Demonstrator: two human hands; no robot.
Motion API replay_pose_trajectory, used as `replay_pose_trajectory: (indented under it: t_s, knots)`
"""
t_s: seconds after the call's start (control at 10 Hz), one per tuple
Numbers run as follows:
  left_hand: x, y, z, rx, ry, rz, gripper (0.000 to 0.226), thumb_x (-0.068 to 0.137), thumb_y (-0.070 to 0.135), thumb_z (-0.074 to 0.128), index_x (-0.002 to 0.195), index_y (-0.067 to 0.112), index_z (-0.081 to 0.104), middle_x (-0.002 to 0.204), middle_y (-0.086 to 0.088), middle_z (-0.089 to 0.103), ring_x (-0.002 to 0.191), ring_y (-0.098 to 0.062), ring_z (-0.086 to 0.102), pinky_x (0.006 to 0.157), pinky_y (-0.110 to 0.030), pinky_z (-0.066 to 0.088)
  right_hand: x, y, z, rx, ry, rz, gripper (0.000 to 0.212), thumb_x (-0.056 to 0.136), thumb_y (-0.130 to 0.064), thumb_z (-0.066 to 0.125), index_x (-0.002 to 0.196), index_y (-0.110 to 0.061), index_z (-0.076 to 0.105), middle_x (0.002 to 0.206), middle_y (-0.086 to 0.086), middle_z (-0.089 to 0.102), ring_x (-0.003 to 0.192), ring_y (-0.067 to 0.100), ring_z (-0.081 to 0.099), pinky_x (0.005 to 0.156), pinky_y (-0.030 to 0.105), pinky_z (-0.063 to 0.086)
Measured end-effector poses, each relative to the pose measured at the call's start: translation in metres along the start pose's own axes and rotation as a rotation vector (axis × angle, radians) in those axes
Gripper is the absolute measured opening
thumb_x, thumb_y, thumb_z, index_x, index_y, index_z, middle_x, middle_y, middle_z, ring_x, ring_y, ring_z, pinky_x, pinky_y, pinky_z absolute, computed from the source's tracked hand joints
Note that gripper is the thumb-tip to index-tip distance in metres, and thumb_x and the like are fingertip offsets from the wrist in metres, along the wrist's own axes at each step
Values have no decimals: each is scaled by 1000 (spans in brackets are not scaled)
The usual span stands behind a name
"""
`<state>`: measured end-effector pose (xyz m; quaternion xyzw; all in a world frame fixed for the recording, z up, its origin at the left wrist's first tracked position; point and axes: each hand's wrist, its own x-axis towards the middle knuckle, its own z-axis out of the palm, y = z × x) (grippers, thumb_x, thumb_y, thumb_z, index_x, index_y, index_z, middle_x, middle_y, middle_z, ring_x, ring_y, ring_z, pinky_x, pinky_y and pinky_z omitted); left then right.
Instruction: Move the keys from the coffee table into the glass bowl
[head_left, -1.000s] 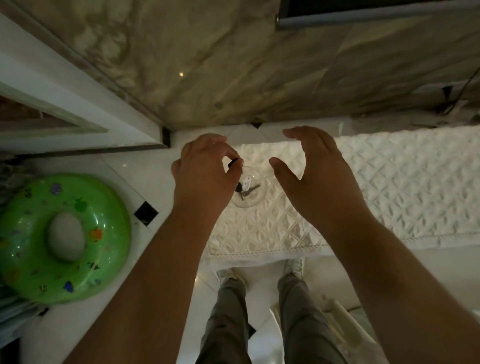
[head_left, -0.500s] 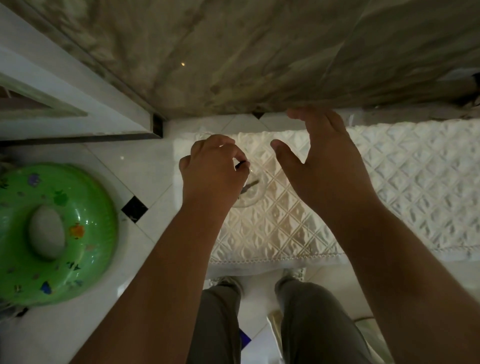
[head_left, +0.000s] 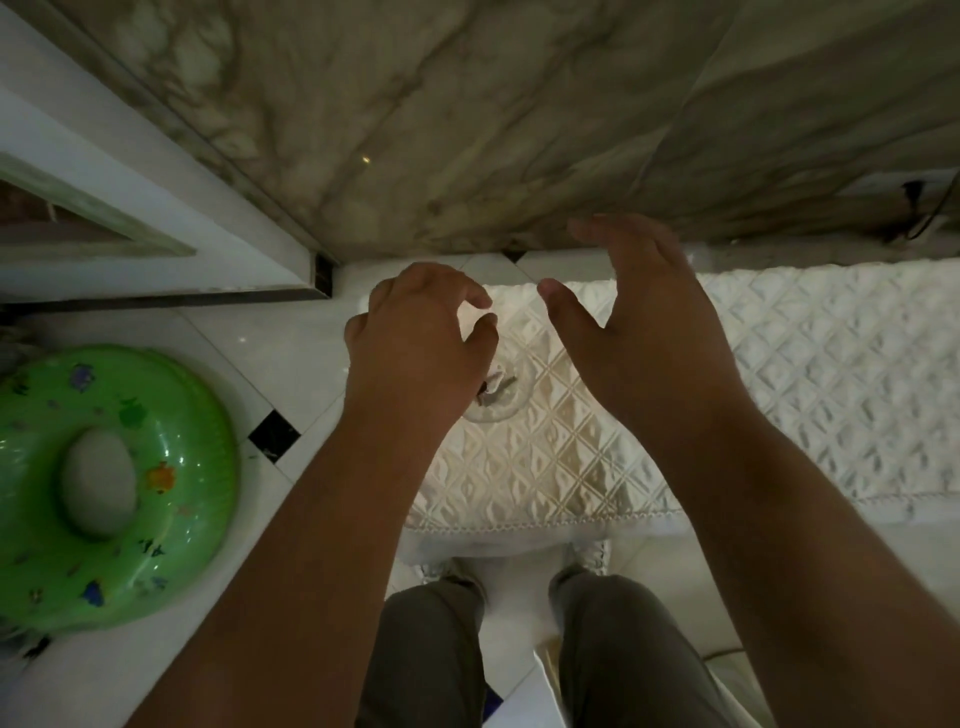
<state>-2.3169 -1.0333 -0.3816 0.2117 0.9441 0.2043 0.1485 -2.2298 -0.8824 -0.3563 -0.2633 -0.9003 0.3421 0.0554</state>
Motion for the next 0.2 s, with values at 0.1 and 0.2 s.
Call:
replay_pose_trajectory:
  t_s: [0.1, 0.2]
  knots:
    - [-9, 20, -45, -161, 53, 44, 19, 88, 37, 62, 106, 34, 63, 117, 15, 56, 115, -14, 51, 97, -47, 42, 0, -30, -26, 7, 13, -30, 47, 92, -43, 63, 133, -23, 53, 132, -5, 53, 120, 14, 50, 85, 23, 39]
    - [-18, 37, -93, -223, 111, 87, 21, 90, 36, 61, 109, 28, 66, 117, 8, 62, 112, -13, 54, 97, -43, 44, -5, -61, -56, 4, 52, -66, 49, 93, -43, 61, 135, -20, 52, 134, -2, 54, 122, 16, 50, 91, 24, 40]
